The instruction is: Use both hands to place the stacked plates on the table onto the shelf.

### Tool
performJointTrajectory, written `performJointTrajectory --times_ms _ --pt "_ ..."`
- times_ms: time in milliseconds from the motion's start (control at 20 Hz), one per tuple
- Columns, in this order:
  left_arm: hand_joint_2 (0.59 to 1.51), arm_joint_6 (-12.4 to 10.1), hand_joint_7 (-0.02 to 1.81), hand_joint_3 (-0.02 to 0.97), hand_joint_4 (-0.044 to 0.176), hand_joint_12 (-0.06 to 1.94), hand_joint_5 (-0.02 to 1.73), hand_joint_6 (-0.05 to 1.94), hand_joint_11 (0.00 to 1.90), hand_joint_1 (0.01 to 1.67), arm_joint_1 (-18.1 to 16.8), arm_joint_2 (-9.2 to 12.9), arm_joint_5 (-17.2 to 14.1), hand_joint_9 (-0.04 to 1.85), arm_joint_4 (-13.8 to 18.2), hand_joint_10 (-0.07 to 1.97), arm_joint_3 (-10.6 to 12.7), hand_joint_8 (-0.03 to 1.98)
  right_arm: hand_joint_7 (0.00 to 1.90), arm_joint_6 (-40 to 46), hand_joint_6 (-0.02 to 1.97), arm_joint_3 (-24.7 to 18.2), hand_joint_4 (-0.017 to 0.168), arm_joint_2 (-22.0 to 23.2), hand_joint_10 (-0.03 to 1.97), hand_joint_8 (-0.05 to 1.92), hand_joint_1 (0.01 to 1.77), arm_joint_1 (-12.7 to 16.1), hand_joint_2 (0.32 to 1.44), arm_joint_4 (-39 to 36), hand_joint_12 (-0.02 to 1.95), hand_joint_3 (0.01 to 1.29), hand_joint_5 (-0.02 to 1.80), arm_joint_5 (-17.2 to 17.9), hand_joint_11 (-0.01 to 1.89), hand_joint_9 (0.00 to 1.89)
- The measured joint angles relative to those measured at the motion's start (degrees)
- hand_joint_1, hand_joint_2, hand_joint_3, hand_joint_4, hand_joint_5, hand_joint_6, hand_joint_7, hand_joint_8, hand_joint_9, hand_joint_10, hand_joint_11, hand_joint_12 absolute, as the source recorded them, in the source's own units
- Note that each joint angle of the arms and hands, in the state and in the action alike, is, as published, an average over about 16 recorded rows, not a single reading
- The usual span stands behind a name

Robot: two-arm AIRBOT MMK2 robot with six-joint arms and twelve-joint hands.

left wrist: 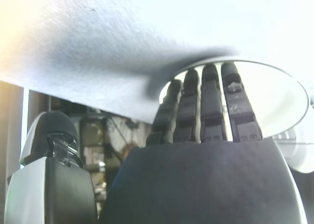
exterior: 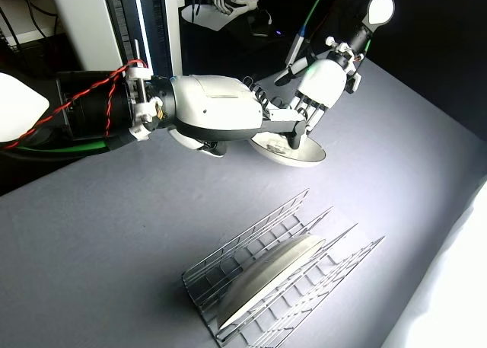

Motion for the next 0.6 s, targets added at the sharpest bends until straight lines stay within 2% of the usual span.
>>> performJointTrajectory --times_ms 250,600 --pt "1.062 0.01 0.07 0.012 -0.009 0.17 0.03 -0.03 0.03 0.02 0.38 -0.02 0.08 0.09 0.08 0.0 -0.04 0.0 0.31 -0.76 0.03 0.21 0.004 -1.54 0.01 0.01 1.09 -0.45 0.97 -5.22 0.97 0.01 0.32 -0.61 0.02 0.28" --pt "1.06 0.0 0.07 0.012 -0.01 0.15 0.02 -0.03 0.04 0.02 0.49 -0.04 0.05 0.09 0.12 -0.01 -0.04 0.0 0.14 -1.61 0.03 0.58 0.004 -5.51 0.01 0.01 1.16 -1.73 0.96 -8.86 0.51 0.02 0.15 -4.25 0.02 0.13"
